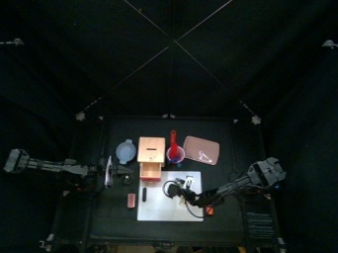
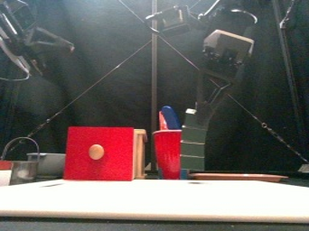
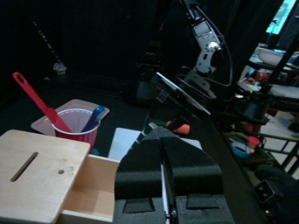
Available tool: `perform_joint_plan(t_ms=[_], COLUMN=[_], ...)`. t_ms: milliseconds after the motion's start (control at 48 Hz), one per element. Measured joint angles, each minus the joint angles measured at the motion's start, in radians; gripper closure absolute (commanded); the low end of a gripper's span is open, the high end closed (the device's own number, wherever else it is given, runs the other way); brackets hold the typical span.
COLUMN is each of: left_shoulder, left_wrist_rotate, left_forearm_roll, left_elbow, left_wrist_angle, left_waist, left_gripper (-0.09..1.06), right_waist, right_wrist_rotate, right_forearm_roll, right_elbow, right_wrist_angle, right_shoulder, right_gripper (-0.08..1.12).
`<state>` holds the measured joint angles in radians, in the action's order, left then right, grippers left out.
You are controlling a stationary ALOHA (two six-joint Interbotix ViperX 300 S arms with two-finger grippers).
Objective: Place sushi on board then cut the sushi with the knife then place the pieces on the plate
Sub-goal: Place the sushi on the board
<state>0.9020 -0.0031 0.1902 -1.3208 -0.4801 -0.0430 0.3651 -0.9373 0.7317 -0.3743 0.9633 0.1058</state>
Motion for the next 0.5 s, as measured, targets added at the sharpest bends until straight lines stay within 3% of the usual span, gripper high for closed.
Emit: perform_joint_plan(t_ms=[500], left_shoulder=[-0.002], left_wrist_rotate=[-0.002], left_forearm_roll=[0.002], left_elbow=[0.002], left_wrist_angle=[0.000], left_waist=[0.003], left_gripper=[0.78], right_waist=[0.048], right_wrist_rotate=[0.020], right_forearm_roll=[-0.049], right_elbow=[0.160], right_wrist_angle=[0.129], right_shoulder=[0.147], right_gripper=[0.46])
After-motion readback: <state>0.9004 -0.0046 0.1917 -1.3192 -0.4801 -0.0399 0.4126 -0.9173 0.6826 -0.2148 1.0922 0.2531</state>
